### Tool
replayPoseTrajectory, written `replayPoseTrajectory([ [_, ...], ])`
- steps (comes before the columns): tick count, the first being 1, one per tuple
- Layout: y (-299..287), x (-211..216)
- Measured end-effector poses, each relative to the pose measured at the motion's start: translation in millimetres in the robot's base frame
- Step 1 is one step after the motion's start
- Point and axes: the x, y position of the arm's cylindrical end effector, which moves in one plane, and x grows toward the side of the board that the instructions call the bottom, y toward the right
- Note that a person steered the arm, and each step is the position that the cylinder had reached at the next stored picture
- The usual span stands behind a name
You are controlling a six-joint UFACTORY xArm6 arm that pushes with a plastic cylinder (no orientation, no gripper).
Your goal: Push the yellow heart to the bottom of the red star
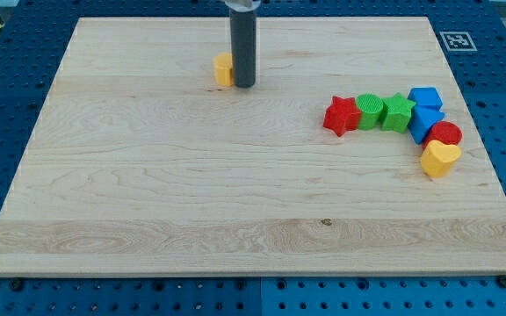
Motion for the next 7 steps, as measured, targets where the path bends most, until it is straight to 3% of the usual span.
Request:
replayPoseTrajectory([
  [2, -21.4, 0.9],
  [3, -0.4, 57.0],
  [5, 157.3, 191.4],
  [6, 260.2, 219.7],
  [7, 335.0, 204.9],
])
